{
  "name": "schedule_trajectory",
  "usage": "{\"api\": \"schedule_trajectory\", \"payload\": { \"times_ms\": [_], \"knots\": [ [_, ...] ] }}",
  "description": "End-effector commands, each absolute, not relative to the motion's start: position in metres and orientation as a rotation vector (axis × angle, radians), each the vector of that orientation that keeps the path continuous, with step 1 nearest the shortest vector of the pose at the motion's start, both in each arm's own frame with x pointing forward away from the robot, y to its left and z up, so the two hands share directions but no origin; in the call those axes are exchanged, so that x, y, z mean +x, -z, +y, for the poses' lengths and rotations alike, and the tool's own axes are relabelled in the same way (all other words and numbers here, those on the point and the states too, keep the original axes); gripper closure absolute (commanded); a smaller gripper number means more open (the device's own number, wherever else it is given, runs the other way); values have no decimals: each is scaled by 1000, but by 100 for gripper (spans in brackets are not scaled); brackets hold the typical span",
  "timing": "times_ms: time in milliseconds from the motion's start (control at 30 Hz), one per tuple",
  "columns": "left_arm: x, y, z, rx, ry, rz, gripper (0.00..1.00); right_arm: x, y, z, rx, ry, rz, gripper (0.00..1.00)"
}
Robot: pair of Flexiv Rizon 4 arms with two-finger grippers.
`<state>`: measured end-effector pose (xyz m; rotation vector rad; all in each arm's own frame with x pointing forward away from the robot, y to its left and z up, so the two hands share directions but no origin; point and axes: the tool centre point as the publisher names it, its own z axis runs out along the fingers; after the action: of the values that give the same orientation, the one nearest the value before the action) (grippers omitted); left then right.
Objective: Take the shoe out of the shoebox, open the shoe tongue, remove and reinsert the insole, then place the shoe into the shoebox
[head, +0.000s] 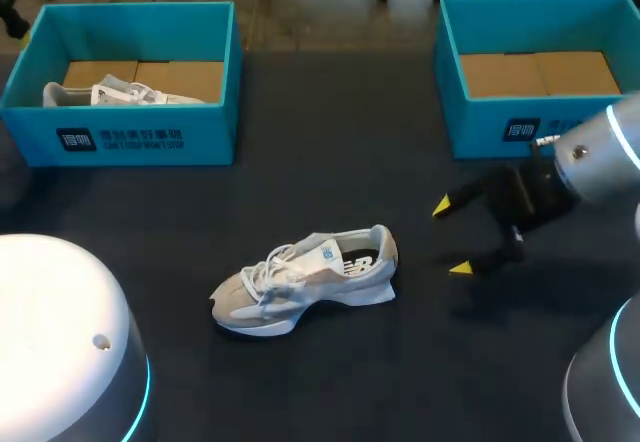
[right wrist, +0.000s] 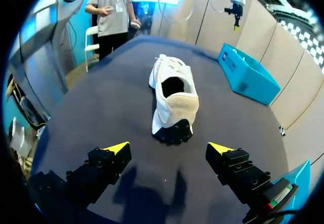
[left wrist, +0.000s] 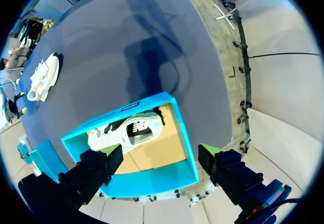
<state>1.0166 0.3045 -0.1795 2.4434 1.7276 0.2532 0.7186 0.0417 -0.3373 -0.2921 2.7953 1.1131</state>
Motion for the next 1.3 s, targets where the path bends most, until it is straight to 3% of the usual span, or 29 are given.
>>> {"api": "schedule_trajectory", "payload": {
  "times_ms": [33, 600, 1300],
  "knots": [
    [1016, 179, 305, 2444, -256, 1727, 0, 723, 352, 39, -306, -1357, 2685, 0],
    [1016, 179, 305, 2444, -256, 1727, 0, 728, 386, 34, -198, -1444, 2686, 0],
    [1016, 179, 305, 2444, -256, 1727, 0, 729, 391, 52, -134, -1448, 2682, 0]
  ]
}}
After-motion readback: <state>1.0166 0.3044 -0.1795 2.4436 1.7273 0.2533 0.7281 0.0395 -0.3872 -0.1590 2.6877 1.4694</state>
